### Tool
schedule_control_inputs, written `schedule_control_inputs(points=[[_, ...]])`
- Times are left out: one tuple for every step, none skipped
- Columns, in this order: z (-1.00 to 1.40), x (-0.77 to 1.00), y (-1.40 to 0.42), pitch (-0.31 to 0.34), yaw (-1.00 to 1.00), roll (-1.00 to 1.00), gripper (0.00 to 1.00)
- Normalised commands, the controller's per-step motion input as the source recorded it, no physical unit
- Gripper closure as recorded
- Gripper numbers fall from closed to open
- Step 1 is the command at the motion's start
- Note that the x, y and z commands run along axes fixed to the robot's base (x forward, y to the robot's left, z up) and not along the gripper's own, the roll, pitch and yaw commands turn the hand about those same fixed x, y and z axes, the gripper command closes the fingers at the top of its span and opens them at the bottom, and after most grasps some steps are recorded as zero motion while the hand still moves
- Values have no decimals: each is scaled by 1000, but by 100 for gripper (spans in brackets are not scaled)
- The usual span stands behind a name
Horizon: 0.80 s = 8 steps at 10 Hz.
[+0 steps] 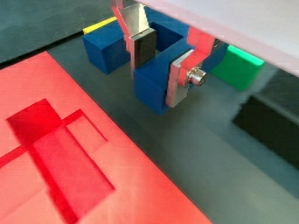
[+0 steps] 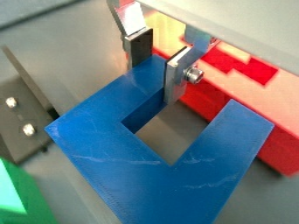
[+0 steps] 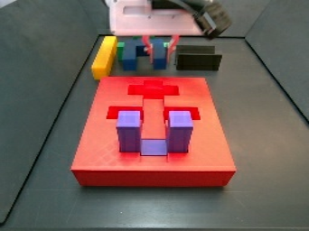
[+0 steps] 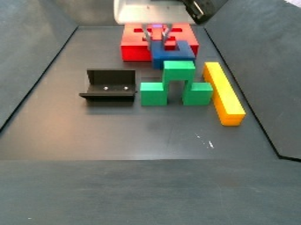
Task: Pick up the blue object. Move up. Place the blue object on the fixture. Regrasp the blue object. Move to above the board. Insert the blue object.
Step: Place the blue object on the fixture.
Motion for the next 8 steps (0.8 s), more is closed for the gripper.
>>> schedule_control_inputs(points=[[583, 534, 0, -100, -229, -911, 100], [506, 574, -11, -103, -283, -903, 100], [460, 594, -29, -91, -280, -860, 100], [400, 586, -31, -89, -280, -814, 100], [349, 574, -37, -94, -291, -729, 100], [400, 631, -51, -40, -280, -657, 100], [437, 734, -40, 0, -283, -569, 100], [431, 823, -63, 34, -297, -497, 100]])
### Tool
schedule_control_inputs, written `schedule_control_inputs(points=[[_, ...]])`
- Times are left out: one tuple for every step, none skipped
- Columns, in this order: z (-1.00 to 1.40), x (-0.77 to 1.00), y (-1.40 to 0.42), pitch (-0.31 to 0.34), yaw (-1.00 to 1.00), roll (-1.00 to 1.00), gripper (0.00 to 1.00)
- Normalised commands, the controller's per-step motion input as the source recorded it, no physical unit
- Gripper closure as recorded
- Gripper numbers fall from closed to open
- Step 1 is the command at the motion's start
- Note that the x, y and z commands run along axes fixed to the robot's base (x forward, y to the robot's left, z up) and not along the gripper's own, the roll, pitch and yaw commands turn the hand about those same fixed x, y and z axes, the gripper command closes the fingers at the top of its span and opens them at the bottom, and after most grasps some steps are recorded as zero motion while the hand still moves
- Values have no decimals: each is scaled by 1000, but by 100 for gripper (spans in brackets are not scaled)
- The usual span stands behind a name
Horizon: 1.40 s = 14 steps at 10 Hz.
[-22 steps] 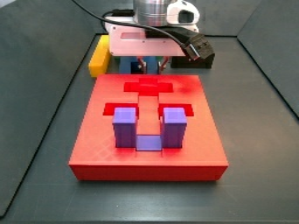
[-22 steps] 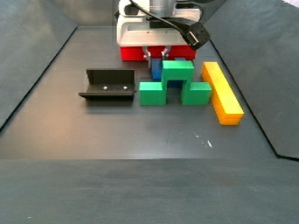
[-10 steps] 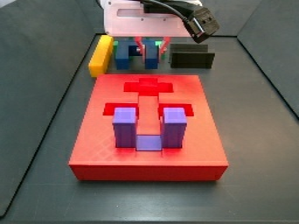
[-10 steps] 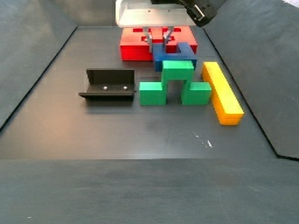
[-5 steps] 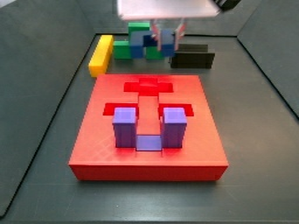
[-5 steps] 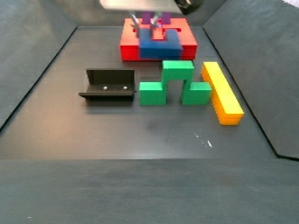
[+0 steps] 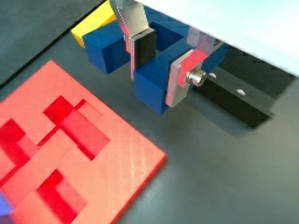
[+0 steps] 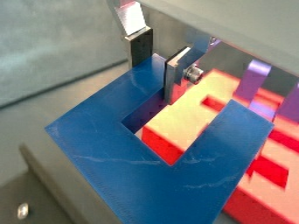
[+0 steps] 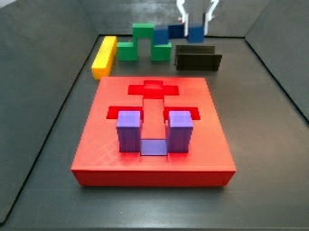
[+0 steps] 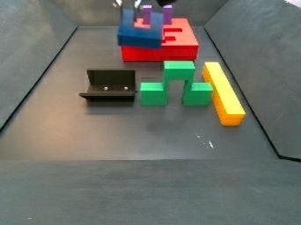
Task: Pick up the blue object. Move up. Place the blue object on the fixture. Regrasp the blue object. Move to above the board. Insert the blue object.
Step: Place the blue object on the fixture.
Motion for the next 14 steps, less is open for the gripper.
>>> schedule_control_inputs(points=[[414, 829, -89, 63, -297, -406, 100], [231, 854, -63, 57, -269, -200, 100], [80, 871, -20, 114, -211, 0, 100], [34, 851, -11, 103, -226, 54, 100], [51, 849, -57, 391, -51, 223, 100], [137, 869, -6, 306, -103, 80, 100], [126, 891, 120, 297, -111, -426, 100], [66, 751, 269, 223, -9, -729, 100], [0, 669, 286, 157, 0, -940, 100], [-3, 614, 269, 120, 0, -1000, 100], [0, 617, 303, 100, 0, -1000, 100], [31, 671, 397, 149, 0, -820, 100], [3, 720, 474, 189, 0, -617, 100], [0, 734, 491, 186, 0, -566, 100]])
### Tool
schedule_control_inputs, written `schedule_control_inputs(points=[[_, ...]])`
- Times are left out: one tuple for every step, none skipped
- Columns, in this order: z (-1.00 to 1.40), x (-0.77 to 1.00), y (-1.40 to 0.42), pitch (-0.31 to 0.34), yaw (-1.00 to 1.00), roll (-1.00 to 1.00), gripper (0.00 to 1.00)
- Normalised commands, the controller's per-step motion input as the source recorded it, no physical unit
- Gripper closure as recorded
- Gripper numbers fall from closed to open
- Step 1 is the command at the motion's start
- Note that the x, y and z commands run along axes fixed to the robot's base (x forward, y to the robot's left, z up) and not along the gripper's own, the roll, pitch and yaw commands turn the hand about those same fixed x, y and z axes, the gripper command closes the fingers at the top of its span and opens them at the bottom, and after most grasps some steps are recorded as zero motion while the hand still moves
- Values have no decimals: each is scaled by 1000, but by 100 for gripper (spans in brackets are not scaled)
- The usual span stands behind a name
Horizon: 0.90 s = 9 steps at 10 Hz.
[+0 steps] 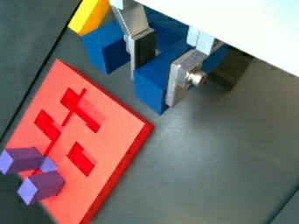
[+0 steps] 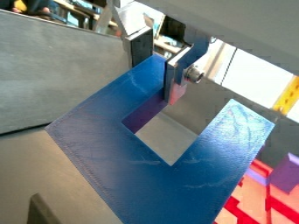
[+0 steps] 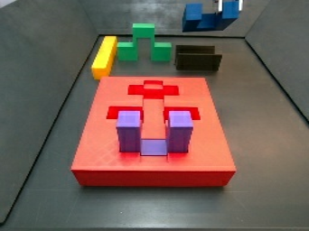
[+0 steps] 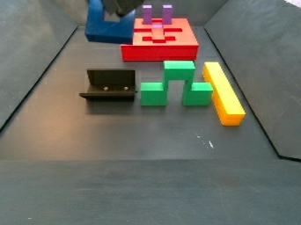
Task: Pick up the blue object. Move up. Place the blue object on the fixture. Regrasp the blue object. Move to above the board. Insert the blue object.
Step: Place the blue object on the fixture.
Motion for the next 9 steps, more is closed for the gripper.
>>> schedule_control_inputs(points=[[0, 554, 526, 220, 23, -557, 100], [-134, 563, 346, 237, 117, -89, 100], [-297, 486, 297, 146, 14, 40, 100], [-457, 354, 314, 40, 9, 0, 100], [-563, 223, 317, 0, 63, -149, 100], [-369, 251, 269, 9, 17, -149, 100], [-349, 289, 209, 49, 0, -91, 100], [-383, 151, 231, 0, 0, -200, 100], [-317, 0, 263, 0, 0, -337, 100]])
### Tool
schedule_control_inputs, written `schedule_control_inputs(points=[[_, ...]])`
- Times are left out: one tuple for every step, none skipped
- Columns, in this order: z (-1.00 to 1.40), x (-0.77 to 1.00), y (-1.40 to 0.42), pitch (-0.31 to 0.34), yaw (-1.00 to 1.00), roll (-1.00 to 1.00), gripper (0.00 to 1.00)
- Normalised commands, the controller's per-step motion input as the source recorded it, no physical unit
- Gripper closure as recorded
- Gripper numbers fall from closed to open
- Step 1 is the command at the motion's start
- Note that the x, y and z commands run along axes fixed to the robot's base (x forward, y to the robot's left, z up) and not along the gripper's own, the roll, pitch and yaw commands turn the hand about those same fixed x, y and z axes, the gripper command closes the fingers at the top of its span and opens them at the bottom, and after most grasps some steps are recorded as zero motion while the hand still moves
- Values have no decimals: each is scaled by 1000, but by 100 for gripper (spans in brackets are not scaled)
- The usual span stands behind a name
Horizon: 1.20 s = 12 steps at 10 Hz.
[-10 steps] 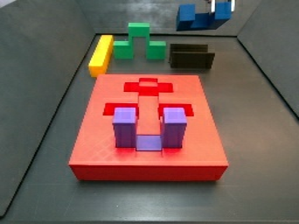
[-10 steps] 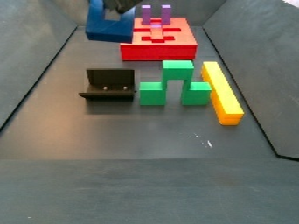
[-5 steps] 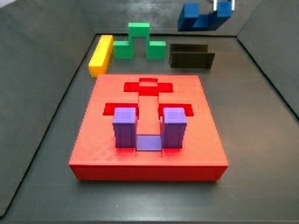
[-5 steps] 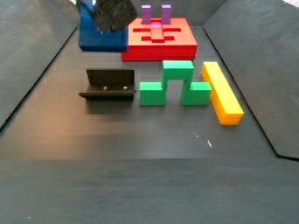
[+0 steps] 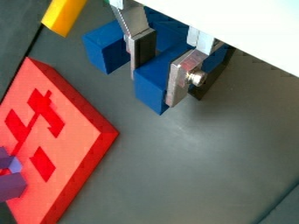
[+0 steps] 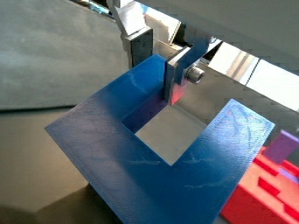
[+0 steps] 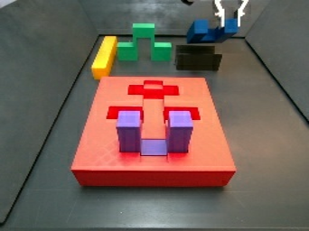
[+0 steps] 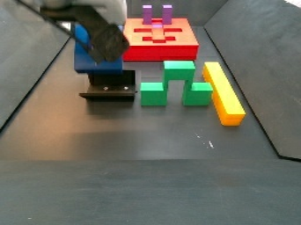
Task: Pick up the blue object. Move up. Place the blue object on the fixture. Regrasp the blue object. Move to above the board. Insert the blue object.
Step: Place the blue object on the fixture.
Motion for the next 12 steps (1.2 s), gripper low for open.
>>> schedule_control_inputs(points=[[-214, -43, 280, 0, 0, -443, 100], [-171, -63, 237, 0, 0, -480, 100], [-183, -51, 174, 0, 0, -486, 100], [-257, 54, 0, 0, 0, -194, 100], [-246, 131, -66, 0, 0, 0, 100], [-231, 120, -97, 0, 0, 0, 100], [-249, 69, -43, 0, 0, 0, 100], [-257, 106, 0, 0, 0, -29, 100], [-320, 131, 31, 0, -43, 0, 100], [-277, 131, 0, 0, -63, 0, 100], [-89, 60, 0, 37, -29, 129, 100], [0, 0, 0, 0, 0, 6, 100]])
